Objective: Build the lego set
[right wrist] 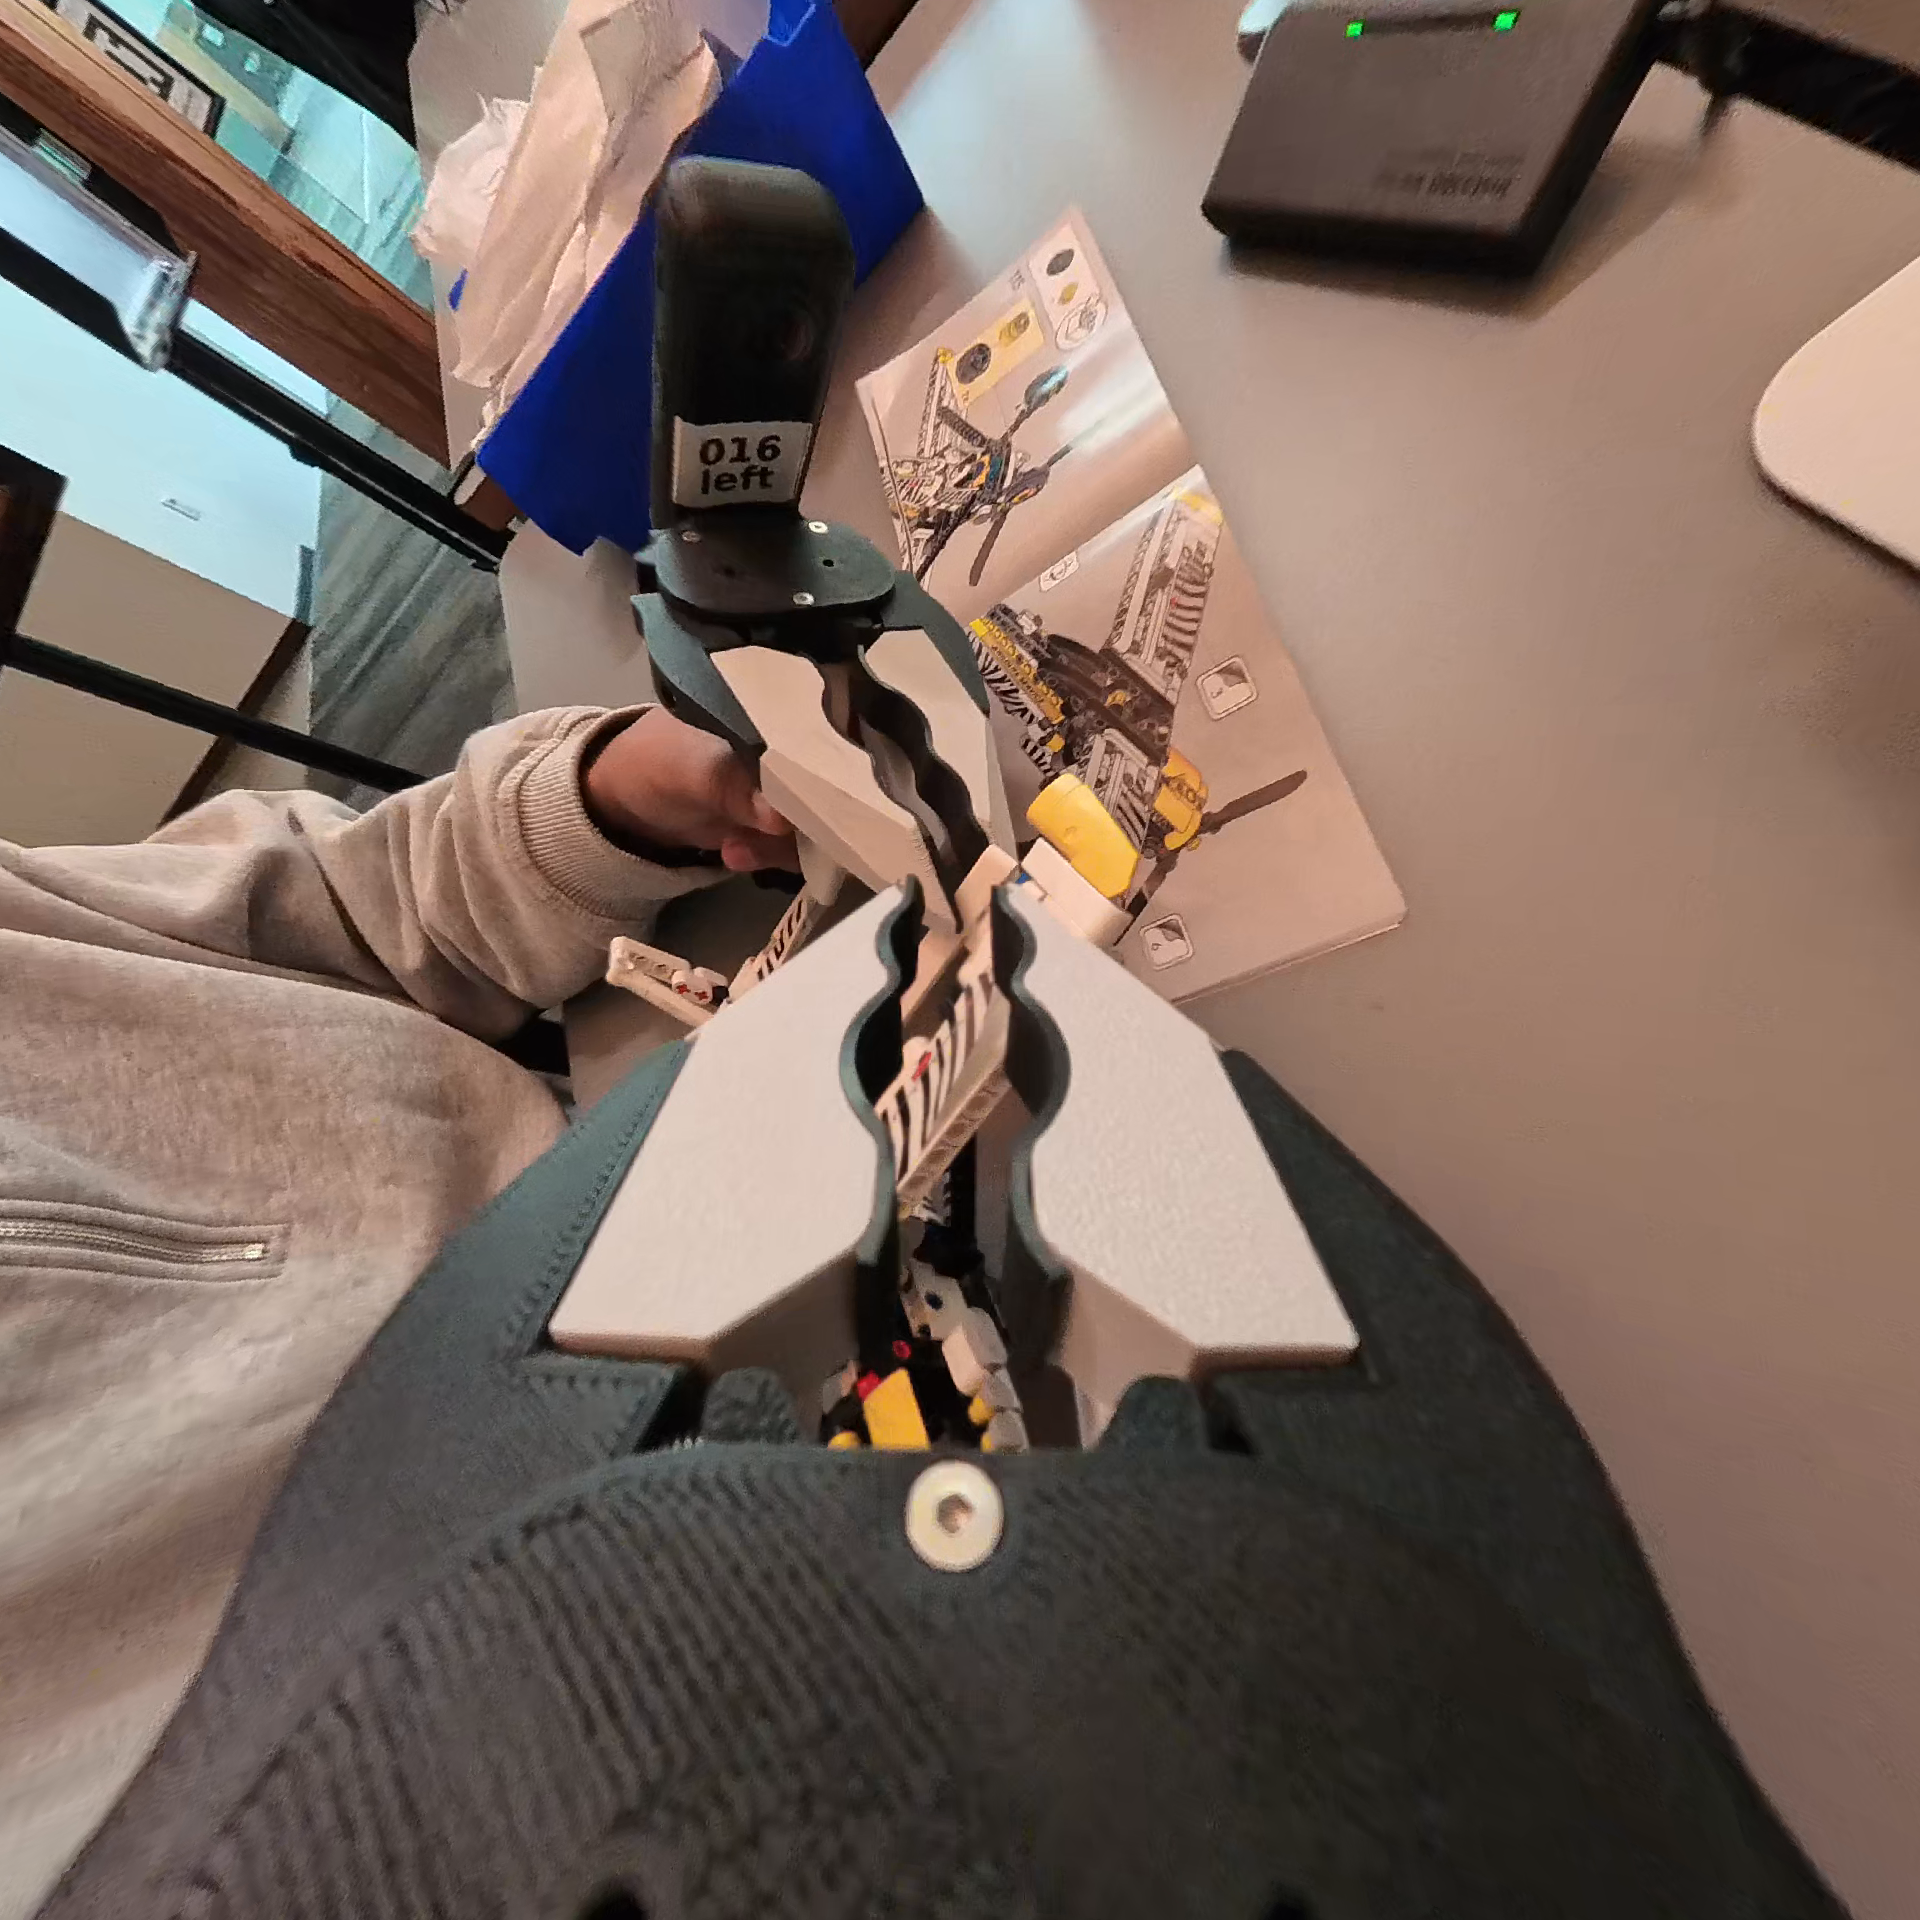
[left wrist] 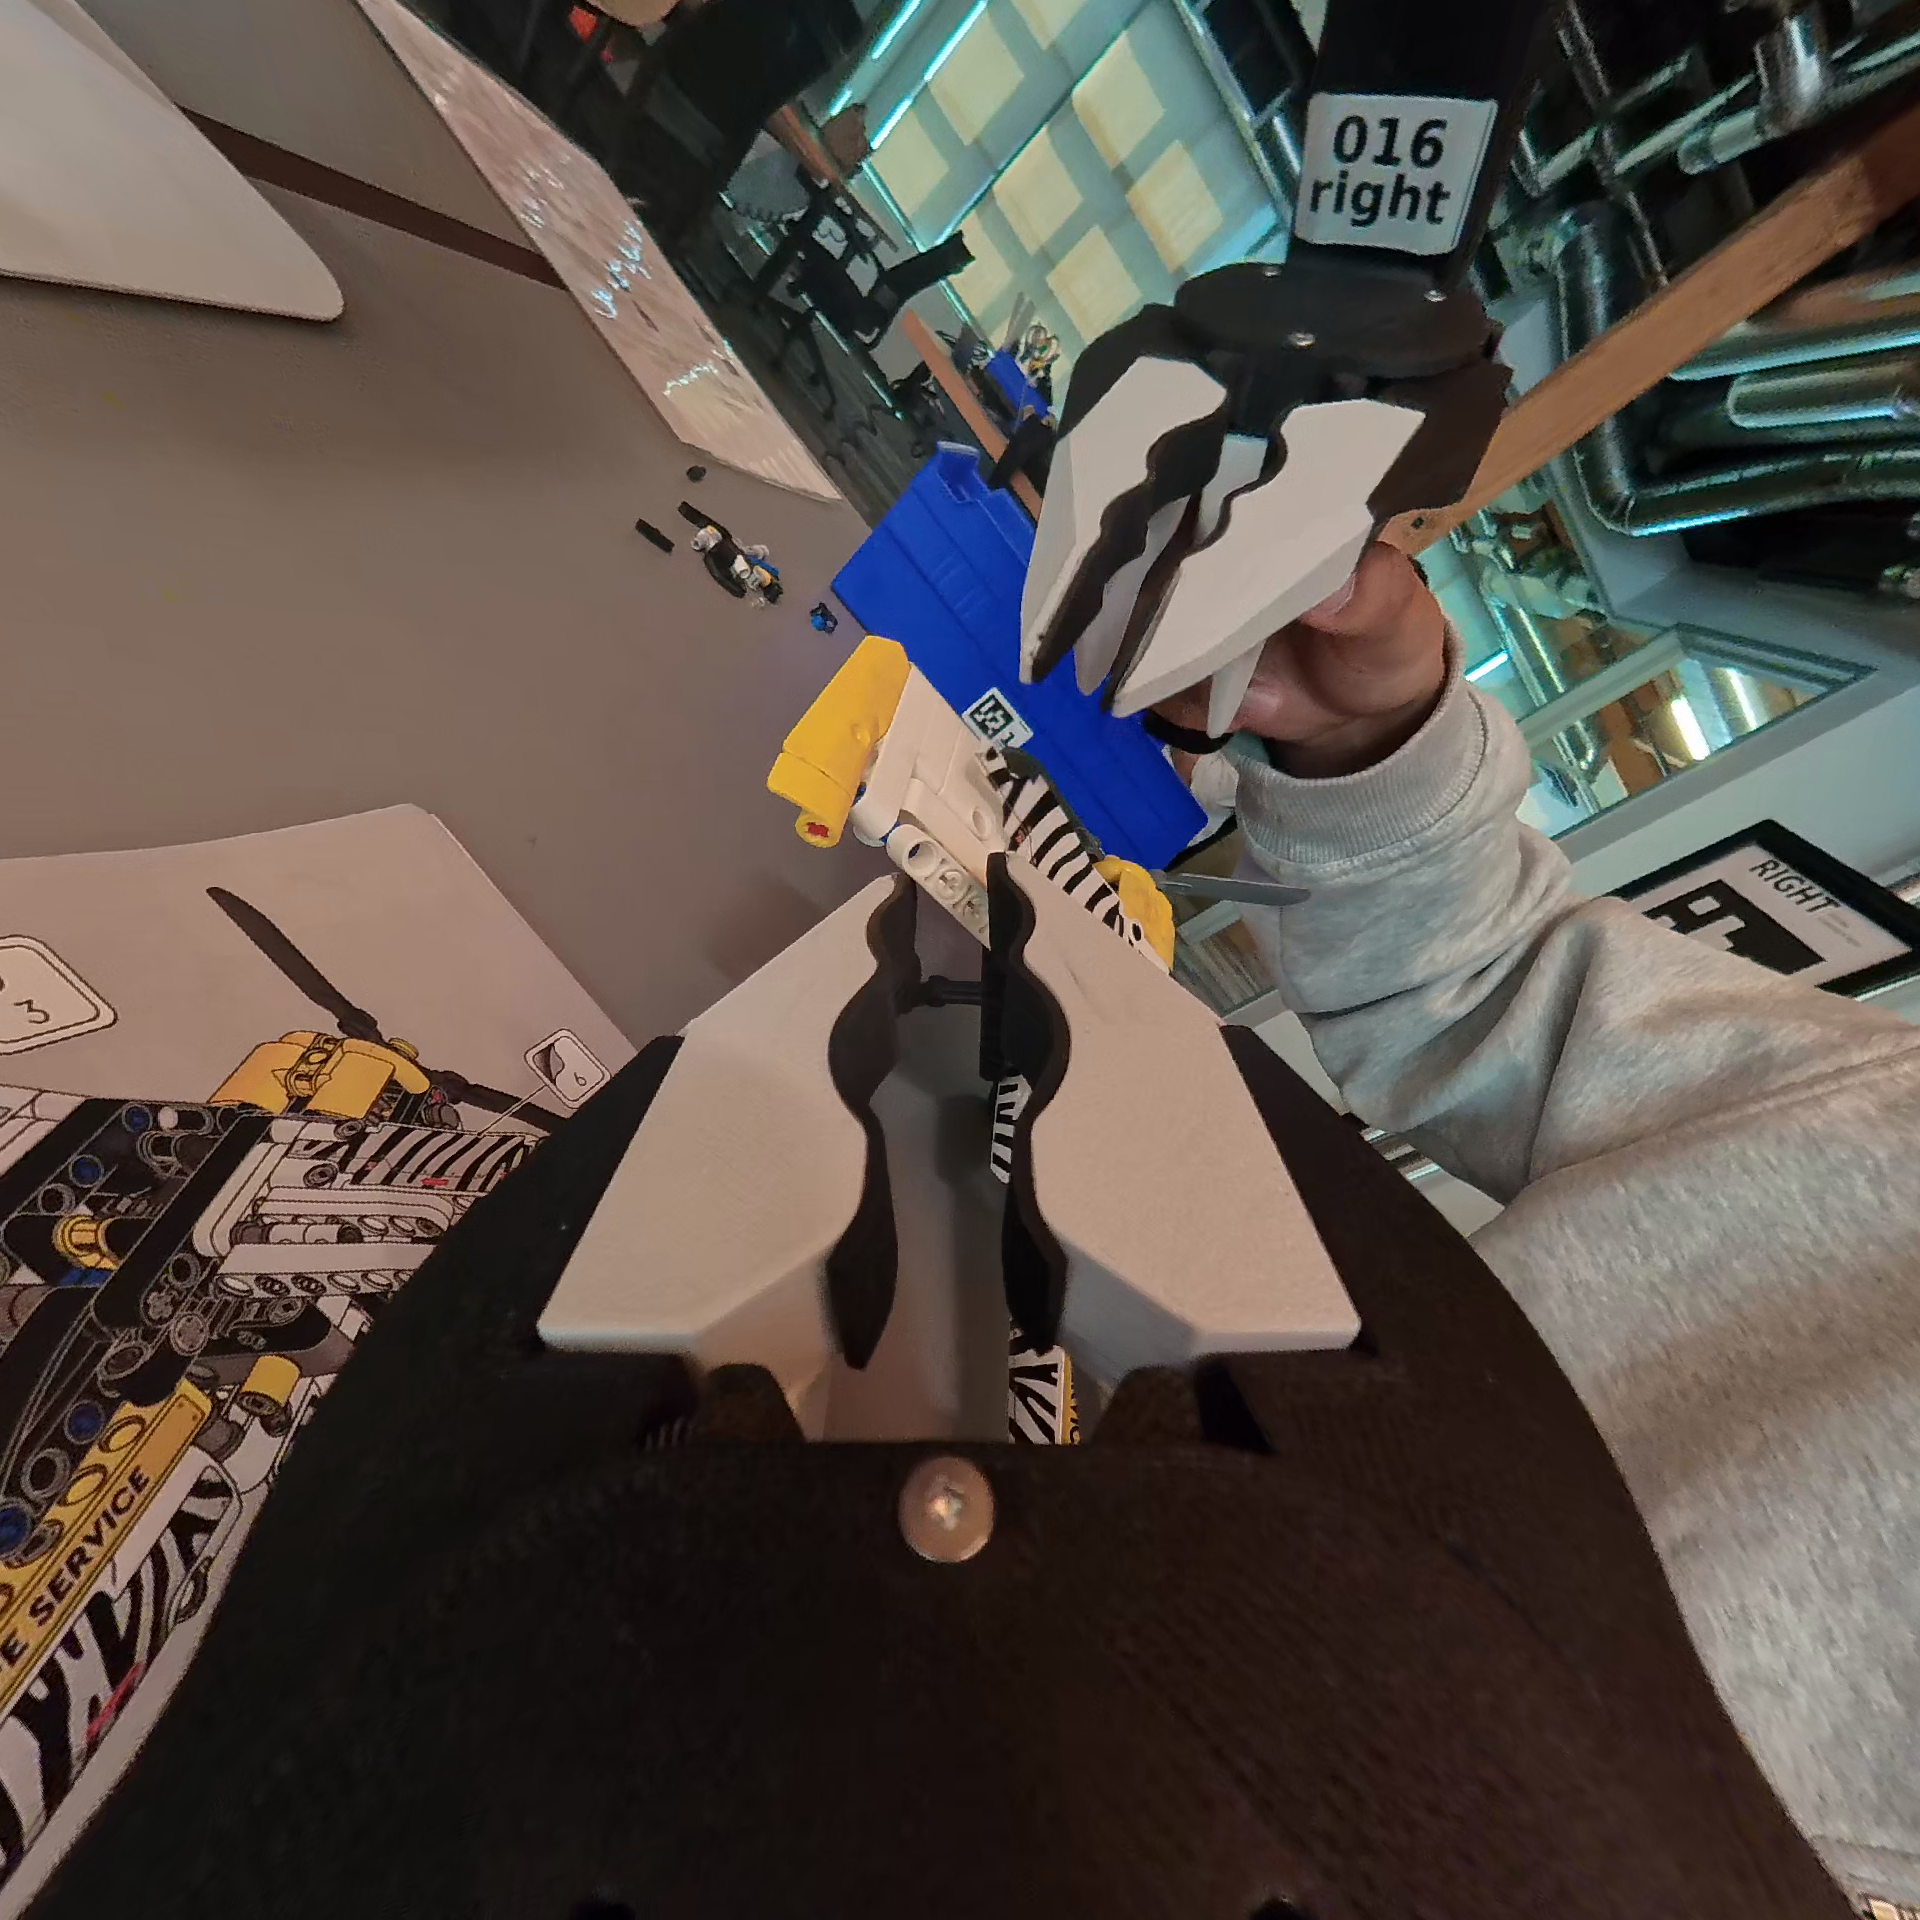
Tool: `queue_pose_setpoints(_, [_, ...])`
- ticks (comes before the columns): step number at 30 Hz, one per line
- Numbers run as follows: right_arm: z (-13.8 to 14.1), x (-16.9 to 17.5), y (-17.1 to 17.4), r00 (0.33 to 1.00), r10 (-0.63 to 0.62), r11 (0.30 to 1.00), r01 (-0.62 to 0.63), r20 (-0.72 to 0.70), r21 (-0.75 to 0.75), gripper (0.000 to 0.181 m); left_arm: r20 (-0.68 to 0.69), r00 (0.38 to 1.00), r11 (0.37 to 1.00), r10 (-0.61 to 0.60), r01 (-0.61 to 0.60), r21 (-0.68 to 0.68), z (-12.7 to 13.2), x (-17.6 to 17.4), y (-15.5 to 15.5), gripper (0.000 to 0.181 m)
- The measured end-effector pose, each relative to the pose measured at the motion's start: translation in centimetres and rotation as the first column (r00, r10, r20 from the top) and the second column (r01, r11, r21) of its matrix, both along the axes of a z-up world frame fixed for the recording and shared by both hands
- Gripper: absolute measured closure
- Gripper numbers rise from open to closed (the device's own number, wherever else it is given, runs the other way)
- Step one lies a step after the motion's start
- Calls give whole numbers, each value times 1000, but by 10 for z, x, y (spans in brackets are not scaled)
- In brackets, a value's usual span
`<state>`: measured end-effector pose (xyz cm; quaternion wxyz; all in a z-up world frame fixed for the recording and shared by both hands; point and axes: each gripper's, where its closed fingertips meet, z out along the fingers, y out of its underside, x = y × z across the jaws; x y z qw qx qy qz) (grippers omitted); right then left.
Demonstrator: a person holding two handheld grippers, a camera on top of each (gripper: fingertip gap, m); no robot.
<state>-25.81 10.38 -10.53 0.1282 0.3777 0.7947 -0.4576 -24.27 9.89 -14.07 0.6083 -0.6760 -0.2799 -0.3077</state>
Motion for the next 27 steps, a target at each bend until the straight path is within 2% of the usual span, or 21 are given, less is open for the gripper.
queue_pose_setpoints(3, [11,2,-3,989,37,999,-34,-146,18,169,-1,1000,1000,1,-1,0,0,0,0,169])
queue_pose_setpoints(7, [4,24,-6,898,256,958,-187,-359,217,176,1,1000,1000,2,-2,1,0,0,0,169])
queue_pose_setpoints(10, [-13,42,-8,822,408,897,-280,-397,342,181,1,1000,1000,3,-3,1,0,0,0,169])
queue_pose_setpoints(12, [-27,44,-4,808,459,861,-303,-370,408,181,0,1000,1000,2,-2,3,1,0,0,169])
queue_pose_setpoints(14, [-34,43,-4,796,483,848,-322,-365,421,181,-2,1000,1000,3,-3,-3,0,0,0,169])
queue_pose_setpoints(17, [-31,31,-5,789,465,868,-318,-401,381,181,-3,1000,1000,0,0,1,1,1,0,169])
queue_pose_setpoints(21, [-24,5,-2,778,388,909,-235,-494,343,181,-6,1000,1000,1,-1,-1,1,0,-1,169])
queue_pose_setpoints(24, [-18,16,-3,775,402,913,-300,-488,275,181,-4,1000,1000,2,-2,-1,1,0,-1,169])
queue_pose_setpoints(27, [-25,28,1,777,455,889,-367,-434,273,181,6,1000,1000,0,0,5,1,0,-1,169])
